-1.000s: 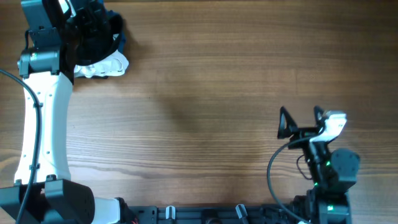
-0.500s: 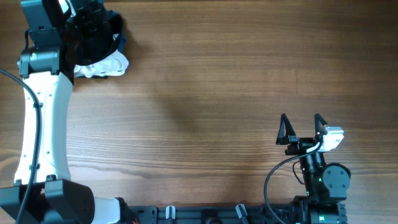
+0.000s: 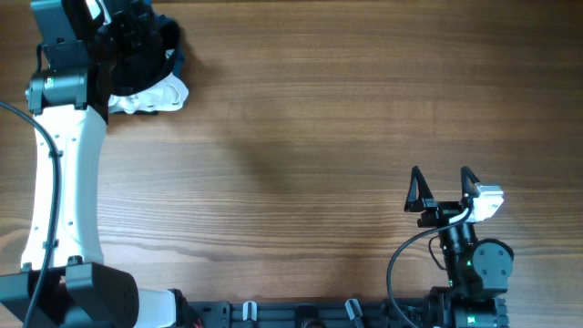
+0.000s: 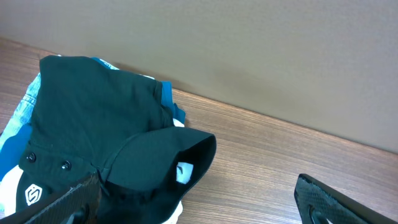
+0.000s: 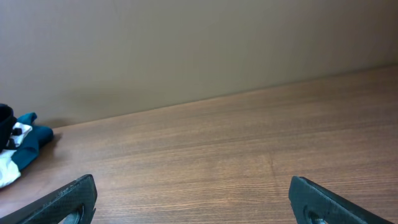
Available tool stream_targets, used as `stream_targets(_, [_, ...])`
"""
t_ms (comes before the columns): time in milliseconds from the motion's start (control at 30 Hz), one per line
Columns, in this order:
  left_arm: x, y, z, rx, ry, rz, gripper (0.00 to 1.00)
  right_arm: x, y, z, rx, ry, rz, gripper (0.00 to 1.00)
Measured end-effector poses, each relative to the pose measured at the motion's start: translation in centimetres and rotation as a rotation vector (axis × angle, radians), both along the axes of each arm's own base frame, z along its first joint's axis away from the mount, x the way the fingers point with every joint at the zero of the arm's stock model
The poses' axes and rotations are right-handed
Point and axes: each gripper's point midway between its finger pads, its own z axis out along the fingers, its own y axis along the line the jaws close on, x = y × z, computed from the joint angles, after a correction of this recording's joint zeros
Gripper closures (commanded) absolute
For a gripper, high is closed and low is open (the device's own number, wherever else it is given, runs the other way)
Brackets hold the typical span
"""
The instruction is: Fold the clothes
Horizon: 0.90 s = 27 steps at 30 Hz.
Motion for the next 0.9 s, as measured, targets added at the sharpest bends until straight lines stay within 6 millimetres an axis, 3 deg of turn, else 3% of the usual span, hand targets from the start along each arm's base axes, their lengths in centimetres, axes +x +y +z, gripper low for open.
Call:
stream_targets(200, [-0.1, 0.0, -0.1, 0.000, 0.005, 0.001, 0.00, 0.0, 0.0, 0.0, 0.000, 0.000, 0.000, 0.00])
stream_targets(300, [-1.0, 0.0, -1.2, -0.003, 0.064, 0.007, 0.00, 0.0, 0.0, 0.0, 0.000, 0.000, 0.000, 0.00])
stream_targets(367, [-2.3, -0.1, -1.8, -0.003, 0.109, 0.011, 0.00, 0.0, 0.0, 0.0, 0.000, 0.000, -0.001, 0.00])
stream_targets(467, [-4.1, -1.2, -0.8, 0.002, 0.080, -0.007, 0.00, 0.0, -0.1, 0.0, 0.000, 0.000, -0.003, 0.00])
stream_targets(633, [-8.0, -4.3, 0.9, 0.013, -0.138, -0.083, 0.00, 0.0, -0.1, 0.0, 0.000, -0.001, -0.003, 0.00])
stream_targets(700, [-9.9, -4.7, 0.1, 0.014, -0.233, -0.102, 0.00, 0.0, -0.1, 0.0, 0.000, -0.001, -0.003, 0.00])
stream_targets(733, [-12.1, -5.0, -1.8, 0.012, -0.273, -0.115, 0.00, 0.0, -0.1, 0.0, 0.000, -0.001, -0.003, 0.00])
stream_targets(800, [-13.6, -5.4, -2.8, 0.012, -0.333, -0.130, 0.00, 0.0, -0.1, 0.0, 0.000, -0.001, -0.003, 0.00])
stream_targets(900, [-18.1, -5.8, -7.4, 0.011, -0.388, -0.147, 0.00, 0.0, -0.1, 0.0, 0.001, -0.002, -0.003, 0.00])
